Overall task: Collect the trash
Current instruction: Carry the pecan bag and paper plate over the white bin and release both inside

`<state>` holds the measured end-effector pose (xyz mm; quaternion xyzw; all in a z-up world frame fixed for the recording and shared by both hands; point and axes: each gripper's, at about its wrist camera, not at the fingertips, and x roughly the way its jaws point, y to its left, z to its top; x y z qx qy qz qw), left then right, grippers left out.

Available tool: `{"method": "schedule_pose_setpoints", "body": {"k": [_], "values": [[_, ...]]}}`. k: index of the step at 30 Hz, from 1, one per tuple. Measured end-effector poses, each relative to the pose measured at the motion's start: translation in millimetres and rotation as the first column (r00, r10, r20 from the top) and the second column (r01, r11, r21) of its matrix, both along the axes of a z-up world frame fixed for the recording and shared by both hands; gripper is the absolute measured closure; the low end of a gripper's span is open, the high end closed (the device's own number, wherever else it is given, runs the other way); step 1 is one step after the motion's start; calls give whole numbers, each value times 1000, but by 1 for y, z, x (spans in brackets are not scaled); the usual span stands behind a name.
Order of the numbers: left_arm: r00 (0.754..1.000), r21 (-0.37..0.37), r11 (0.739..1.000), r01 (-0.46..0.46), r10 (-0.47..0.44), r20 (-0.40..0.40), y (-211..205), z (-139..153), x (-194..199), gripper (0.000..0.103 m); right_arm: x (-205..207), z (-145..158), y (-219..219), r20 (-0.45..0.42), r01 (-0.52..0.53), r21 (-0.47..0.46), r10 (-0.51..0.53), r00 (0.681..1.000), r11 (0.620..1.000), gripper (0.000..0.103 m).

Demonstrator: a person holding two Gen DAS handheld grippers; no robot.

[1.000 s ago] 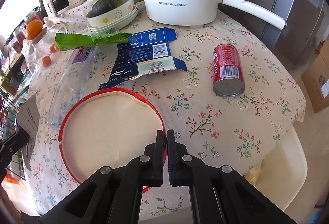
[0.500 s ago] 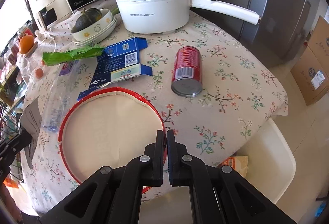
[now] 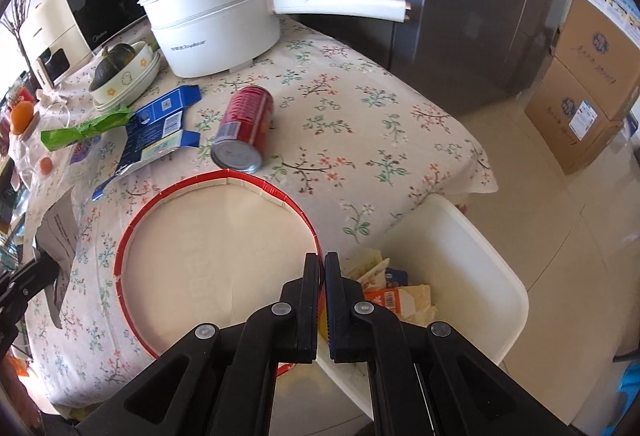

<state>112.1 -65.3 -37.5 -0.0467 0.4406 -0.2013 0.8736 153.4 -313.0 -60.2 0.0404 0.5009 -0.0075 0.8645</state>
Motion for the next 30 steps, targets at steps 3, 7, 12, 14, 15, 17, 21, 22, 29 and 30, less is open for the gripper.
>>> {"method": "schedule_pose_setpoints", "body": {"k": [3,7,12,14,15,17,21,22,29,30], "values": [[999,3,999,41,-41,0,-21,-4,-1,98,-7,-5,-23,-12,33,-8,-33,999,999,99],[996,11,996,93,-93,-5,-47,-12,-5,98,-17,-14,-55,-32,81,-19,-81,996,997,99],[986,17,986,168,-168,-7,-79,-19,-11,98,-28,-29,-91,-68,139,-40,-142,988,989,99],[981,20,981,194,-194,-7,-90,-21,-13,98,-32,-35,-103,-81,161,-50,-165,983,986,99],[979,19,979,205,-205,-8,-95,-22,-14,98,-33,-38,-108,-89,169,-55,-174,981,984,99],[973,19,973,229,-229,-6,-106,-24,-17,98,-35,-43,-117,-98,184,-64,-190,977,981,99],[962,24,962,273,-273,-2,-126,-29,-21,98,-39,-48,-128,-110,201,-68,-208,972,977,98],[959,26,959,283,-284,-2,-131,-30,-21,98,-39,-48,-129,-110,202,-70,-209,972,977,98],[944,29,943,331,-331,-1,-162,-40,-19,98,-46,-43,-136,-91,206,-88,-214,973,975,98],[942,29,941,336,-336,-2,-166,-43,-18,98,-47,-42,-138,-89,209,-87,-217,972,974,98]]}}
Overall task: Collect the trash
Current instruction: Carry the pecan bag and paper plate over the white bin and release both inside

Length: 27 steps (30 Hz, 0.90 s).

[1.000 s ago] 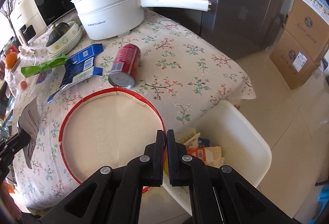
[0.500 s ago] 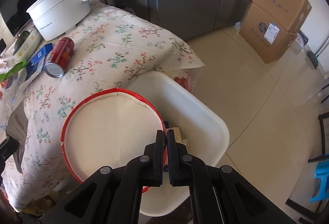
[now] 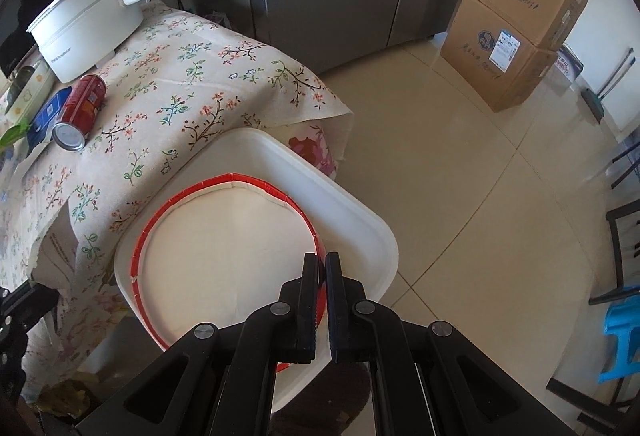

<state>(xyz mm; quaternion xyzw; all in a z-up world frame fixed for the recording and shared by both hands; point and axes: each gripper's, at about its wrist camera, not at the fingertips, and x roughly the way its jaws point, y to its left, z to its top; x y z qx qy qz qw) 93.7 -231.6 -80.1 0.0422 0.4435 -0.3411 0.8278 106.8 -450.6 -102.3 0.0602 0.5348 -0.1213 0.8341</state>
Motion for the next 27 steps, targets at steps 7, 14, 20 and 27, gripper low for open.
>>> {"method": "schedule_pose_setpoints", "body": {"k": [7,14,20,27], "values": [[999,12,999,41,-41,-14,-29,-18,6,97,-7,0,-16,-2,21,-5,-21,1000,1000,98],[998,-9,998,56,-56,-9,-38,-23,12,79,-15,-4,-35,-10,59,3,-59,998,998,98],[998,-14,999,53,-52,19,-33,-15,8,50,-14,-3,-40,-9,74,8,-74,997,997,98],[999,46,999,-15,13,41,-8,-8,8,24,-9,-2,-29,-13,54,4,-54,998,999,98]]}}
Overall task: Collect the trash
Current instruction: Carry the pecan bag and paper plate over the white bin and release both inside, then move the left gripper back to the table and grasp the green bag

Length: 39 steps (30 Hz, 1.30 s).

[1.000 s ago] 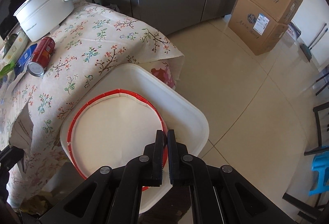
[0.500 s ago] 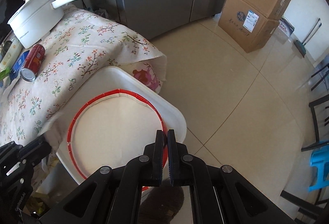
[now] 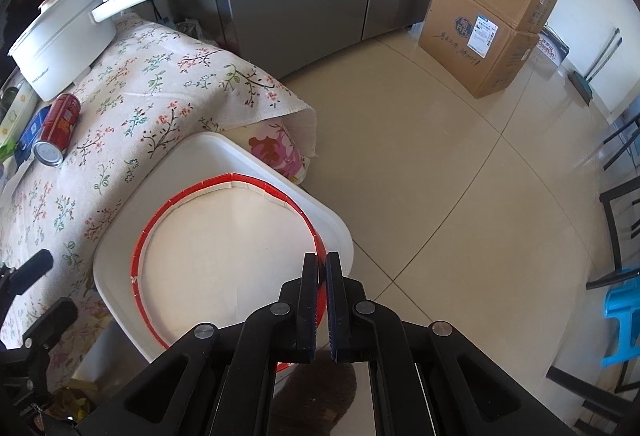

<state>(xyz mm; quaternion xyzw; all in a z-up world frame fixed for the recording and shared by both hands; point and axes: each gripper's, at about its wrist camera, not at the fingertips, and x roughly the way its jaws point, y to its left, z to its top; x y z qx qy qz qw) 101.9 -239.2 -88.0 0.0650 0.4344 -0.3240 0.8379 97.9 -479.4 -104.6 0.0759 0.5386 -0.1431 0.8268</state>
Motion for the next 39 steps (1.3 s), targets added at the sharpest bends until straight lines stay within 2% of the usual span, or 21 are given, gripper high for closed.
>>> {"method": "schedule_pose_setpoints", "body": {"k": [7,9,11,22,25,29,31,35,39], "values": [[996,55,994,-90,89,28,29,6,3,15,7,-3,10,-4,-15,10,15,1000,1000,95],[994,63,992,-107,105,34,37,7,2,12,9,-6,11,-19,-6,27,6,1000,1000,84],[993,66,991,-118,115,36,43,9,3,11,9,-6,10,-16,11,48,-10,1000,999,62],[980,90,976,-199,195,52,83,17,7,9,17,13,33,33,-15,81,12,999,997,46],[971,94,967,-238,234,51,100,19,9,9,22,17,44,41,-33,83,29,999,996,44],[951,91,947,-307,304,49,128,24,15,9,29,24,61,58,-61,86,56,997,994,41],[940,66,938,-342,341,26,145,28,20,9,32,27,70,67,-74,89,68,995,993,40],[896,-12,896,-445,445,-15,184,40,33,9,40,34,91,84,-106,95,98,992,990,38],[845,-32,845,-534,535,21,215,54,46,9,47,39,112,96,-141,99,132,987,985,36]]}}
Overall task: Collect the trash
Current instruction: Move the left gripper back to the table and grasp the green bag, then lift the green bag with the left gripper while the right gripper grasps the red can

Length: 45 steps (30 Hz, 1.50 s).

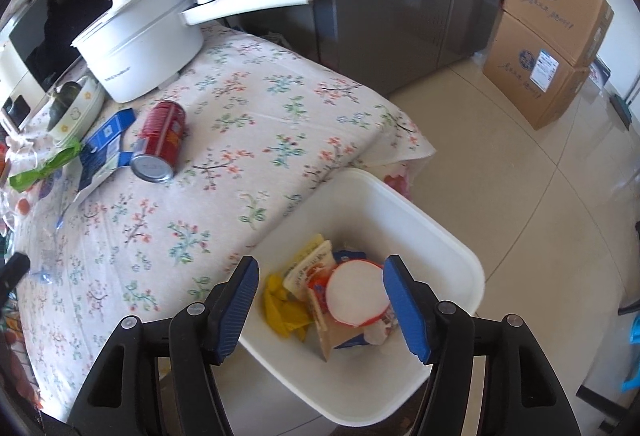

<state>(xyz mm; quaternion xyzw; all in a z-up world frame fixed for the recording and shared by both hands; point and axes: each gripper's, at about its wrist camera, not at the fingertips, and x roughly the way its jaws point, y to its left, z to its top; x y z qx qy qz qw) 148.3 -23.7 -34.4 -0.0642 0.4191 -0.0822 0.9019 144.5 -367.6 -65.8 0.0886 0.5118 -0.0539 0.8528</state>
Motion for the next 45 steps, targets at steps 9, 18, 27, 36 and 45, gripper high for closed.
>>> {"method": "schedule_pose_setpoints", "body": {"k": [9,18,27,36,45], "values": [[986,-84,982,-169,168,-18,65,3,43,9,15,7,24,16,-39,1,39,999,999,35],[955,-269,917,-294,272,-117,109,0,86,11,26,8,32,19,-58,-4,58,998,998,35],[928,-269,896,-354,300,-222,120,-22,109,58,32,6,44,14,-89,-18,89,996,996,35],[958,-281,917,-282,251,-141,115,-8,84,98,37,4,56,6,-107,-18,107,994,994,35],[988,-189,972,-137,148,45,101,40,20,99,47,4,79,7,-118,1,118,993,993,35]]}}
